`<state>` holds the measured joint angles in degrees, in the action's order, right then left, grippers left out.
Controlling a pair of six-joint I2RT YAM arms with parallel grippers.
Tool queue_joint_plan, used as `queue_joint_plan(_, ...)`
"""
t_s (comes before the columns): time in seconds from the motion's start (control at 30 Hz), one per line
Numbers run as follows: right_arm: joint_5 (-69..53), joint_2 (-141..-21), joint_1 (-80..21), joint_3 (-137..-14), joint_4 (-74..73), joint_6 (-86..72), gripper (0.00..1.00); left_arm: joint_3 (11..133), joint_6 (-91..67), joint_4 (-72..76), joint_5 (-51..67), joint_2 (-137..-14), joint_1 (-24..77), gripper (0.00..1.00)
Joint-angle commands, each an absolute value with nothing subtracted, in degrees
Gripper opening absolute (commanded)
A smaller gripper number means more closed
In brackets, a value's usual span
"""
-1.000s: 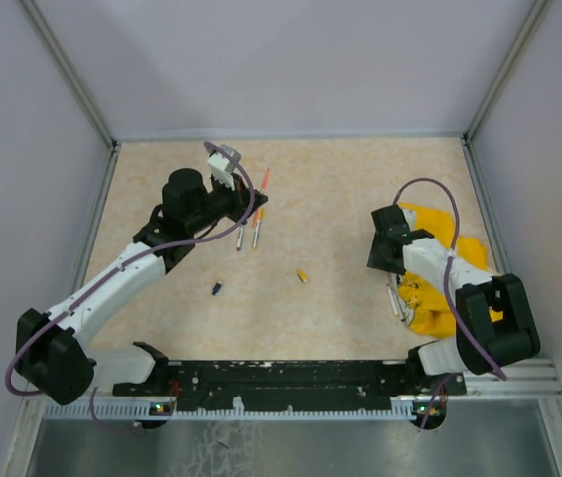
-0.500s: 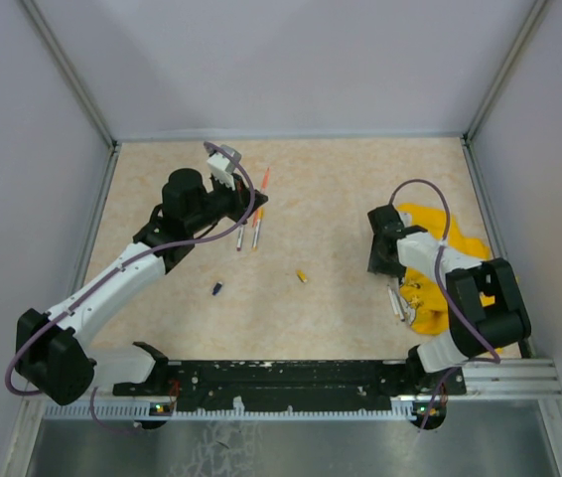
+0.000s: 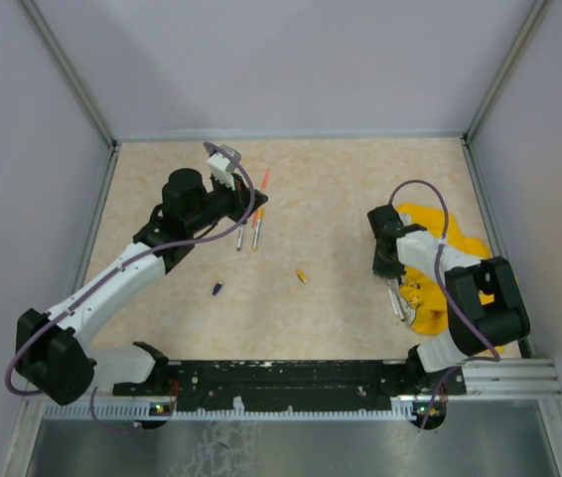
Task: Insert the pens into the pen caps
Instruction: Move the pen cap to the center of the board.
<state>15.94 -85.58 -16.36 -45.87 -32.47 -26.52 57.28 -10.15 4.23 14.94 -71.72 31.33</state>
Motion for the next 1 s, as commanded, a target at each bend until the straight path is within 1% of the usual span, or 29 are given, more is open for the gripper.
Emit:
queue_joint_plan(0.0, 15.79, -86.1, -15.97, -47.55, -32.86, -25.25, 0.18, 56.96, -9.05, 5.19, 14.84, -70.48, 30.99, 0.0)
queue_joint_plan(0.1, 14.79, -86.22, -15.92, -47.66, -32.57, -24.84, 0.13, 56.96, -9.09, 5.19, 14.89, -70.47, 30.98, 0.0)
queue_joint_plan(0.27, 10.99, -85.31, -16.38, -48.17, -31.66, -23.4, 0.08, 56.96, -9.05, 5.19, 14.77, -70.4, 30.94, 0.0)
queue_joint_plan(0.4, 7.25, -83.92, -19.89, -49.28, -30.79, -21.17, 0.08, 56.95, -9.05, 5.23, 14.83, -70.57, 31.01, 0.0)
queue_joint_plan(0.67, 5.84, -84.6, -27.05, -50.47, -29.89, -21.44, 0.08, 56.96, -8.96, 5.19, 14.42, -70.64, 30.95, 0.0)
queue_joint_plan(0.97, 7.34, -89.35, -29.15, -51.74, -30.87, -21.97, 0.08, 56.96, -9.04, 5.19, 14.68, -70.74, 30.95, 0.0)
